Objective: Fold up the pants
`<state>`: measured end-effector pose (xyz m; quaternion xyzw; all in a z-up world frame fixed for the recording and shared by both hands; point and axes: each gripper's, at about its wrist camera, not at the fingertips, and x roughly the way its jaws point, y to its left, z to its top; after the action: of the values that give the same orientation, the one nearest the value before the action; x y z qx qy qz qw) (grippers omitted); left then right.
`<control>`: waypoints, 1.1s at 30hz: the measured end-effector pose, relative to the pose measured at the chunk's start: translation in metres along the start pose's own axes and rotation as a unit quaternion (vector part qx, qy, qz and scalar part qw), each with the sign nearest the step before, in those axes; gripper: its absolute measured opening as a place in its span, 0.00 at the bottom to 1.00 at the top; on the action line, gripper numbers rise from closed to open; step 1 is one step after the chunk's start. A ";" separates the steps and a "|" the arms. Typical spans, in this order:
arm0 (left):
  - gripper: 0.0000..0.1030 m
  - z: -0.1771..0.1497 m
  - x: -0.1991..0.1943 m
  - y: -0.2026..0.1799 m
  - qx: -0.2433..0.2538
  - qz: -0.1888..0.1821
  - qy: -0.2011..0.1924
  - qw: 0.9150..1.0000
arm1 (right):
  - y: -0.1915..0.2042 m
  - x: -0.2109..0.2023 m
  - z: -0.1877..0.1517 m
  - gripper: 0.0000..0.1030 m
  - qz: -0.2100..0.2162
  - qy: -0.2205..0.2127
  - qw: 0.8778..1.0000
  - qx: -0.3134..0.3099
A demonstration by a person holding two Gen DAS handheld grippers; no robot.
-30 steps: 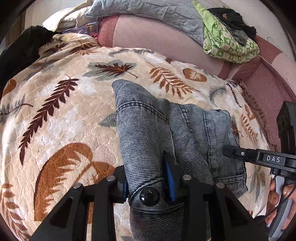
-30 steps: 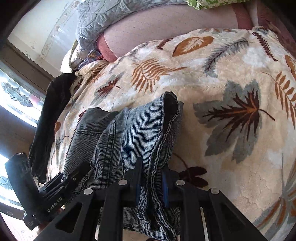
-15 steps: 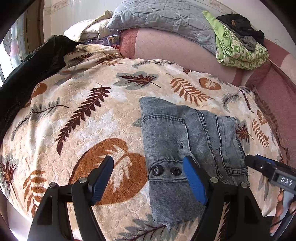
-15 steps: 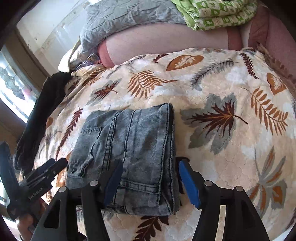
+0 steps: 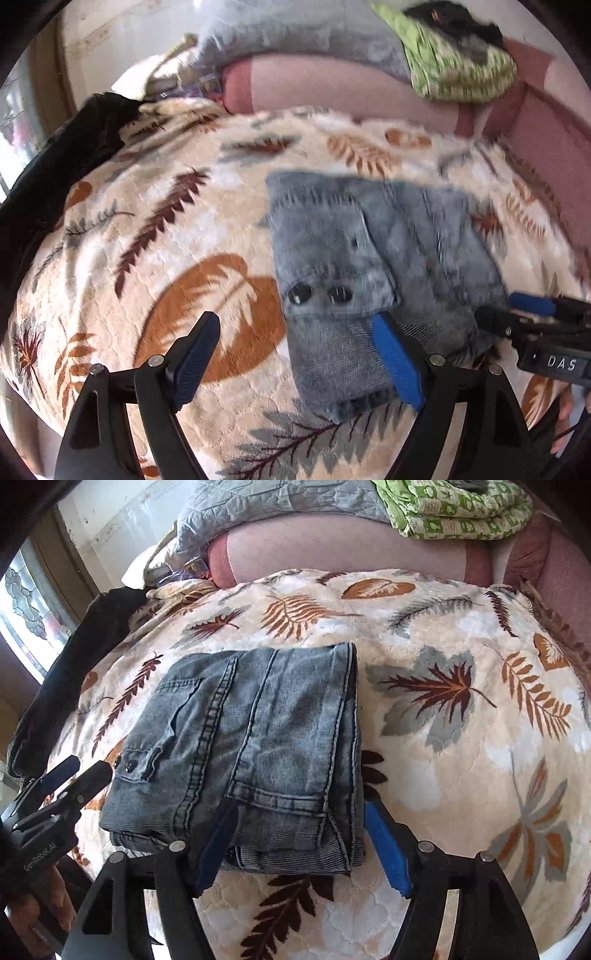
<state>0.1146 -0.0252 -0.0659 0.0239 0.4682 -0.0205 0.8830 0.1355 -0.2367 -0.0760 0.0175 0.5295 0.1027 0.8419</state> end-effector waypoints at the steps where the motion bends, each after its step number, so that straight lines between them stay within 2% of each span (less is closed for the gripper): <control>1: 0.83 -0.006 0.006 -0.004 0.011 0.000 -0.005 1.000 | 0.001 0.012 -0.004 0.73 -0.007 0.023 1.000 -0.005; 2: 0.83 -0.008 0.003 -0.004 0.011 0.002 -0.019 1.000 | -0.001 0.015 -0.007 0.75 0.003 0.019 1.000 0.005; 5: 0.83 -0.004 -0.015 -0.001 -0.009 -0.004 -0.026 1.000 | -0.011 -0.001 -0.005 0.77 0.019 0.004 0.999 0.033; 9: 0.83 -0.004 -0.045 -0.002 -0.017 -0.016 -0.052 0.998 | -0.013 -0.044 -0.015 0.77 0.019 -0.071 0.997 0.033; 12: 0.83 -0.011 -0.060 -0.006 -0.025 -0.023 -0.056 0.998 | -0.015 -0.070 -0.039 0.79 0.025 -0.124 0.991 0.049; 18: 0.83 -0.026 -0.078 -0.020 -0.024 -0.022 -0.060 0.998 | -0.005 -0.091 -0.091 0.80 -0.001 -0.199 0.979 0.048; 23: 0.83 -0.033 -0.094 -0.024 -0.027 -0.012 -0.076 0.997 | 0.009 -0.095 -0.104 0.80 -0.016 -0.222 0.975 0.000; 28: 0.83 -0.037 -0.108 -0.019 -0.045 -0.005 -0.094 0.995 | 0.015 -0.098 -0.109 0.80 -0.011 -0.230 0.973 -0.011; 30: 0.83 -0.039 -0.111 -0.018 -0.047 -0.005 -0.097 0.994 | 0.016 -0.098 -0.113 0.85 -0.010 -0.234 0.972 -0.014; 33: 0.83 -0.041 -0.115 -0.017 -0.048 -0.002 -0.097 0.994 | 0.016 -0.099 -0.116 0.87 -0.010 -0.237 0.971 -0.015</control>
<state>0.0155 -0.0376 0.0060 -0.0211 0.3805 -0.0020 0.9245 -0.0127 -0.2490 -0.0365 0.0236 0.3129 0.0952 0.9447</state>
